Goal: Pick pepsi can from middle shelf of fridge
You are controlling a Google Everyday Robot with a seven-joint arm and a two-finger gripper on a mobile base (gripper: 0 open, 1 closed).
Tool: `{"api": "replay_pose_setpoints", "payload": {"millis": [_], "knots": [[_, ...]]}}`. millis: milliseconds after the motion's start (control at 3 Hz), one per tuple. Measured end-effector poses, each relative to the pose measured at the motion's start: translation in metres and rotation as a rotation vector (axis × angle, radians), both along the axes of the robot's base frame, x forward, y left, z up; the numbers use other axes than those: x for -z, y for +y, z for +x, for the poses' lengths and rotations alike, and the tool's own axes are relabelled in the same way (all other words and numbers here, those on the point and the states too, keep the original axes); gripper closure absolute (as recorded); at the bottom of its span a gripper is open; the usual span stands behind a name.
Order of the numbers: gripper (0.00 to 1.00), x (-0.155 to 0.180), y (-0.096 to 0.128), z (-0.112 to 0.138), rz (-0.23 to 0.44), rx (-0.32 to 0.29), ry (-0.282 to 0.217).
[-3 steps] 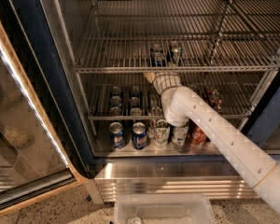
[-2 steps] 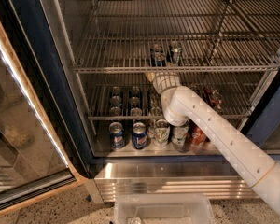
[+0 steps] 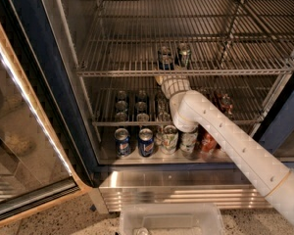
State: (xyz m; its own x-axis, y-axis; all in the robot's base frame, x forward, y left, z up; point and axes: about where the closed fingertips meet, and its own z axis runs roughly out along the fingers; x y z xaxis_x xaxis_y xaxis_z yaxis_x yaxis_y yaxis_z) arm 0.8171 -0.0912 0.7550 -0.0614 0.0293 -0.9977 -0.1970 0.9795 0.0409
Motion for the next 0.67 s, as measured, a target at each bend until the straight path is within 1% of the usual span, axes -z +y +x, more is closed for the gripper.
{"api": "replay_pose_setpoints", "payload": {"millis": [333,667], "knots": [[1.00,0.0000,0.0000,-0.0001,0.000,0.000,0.000],[1.00,-0.0002,0.0001,-0.0004,0.000,-0.001,-0.001]]}}
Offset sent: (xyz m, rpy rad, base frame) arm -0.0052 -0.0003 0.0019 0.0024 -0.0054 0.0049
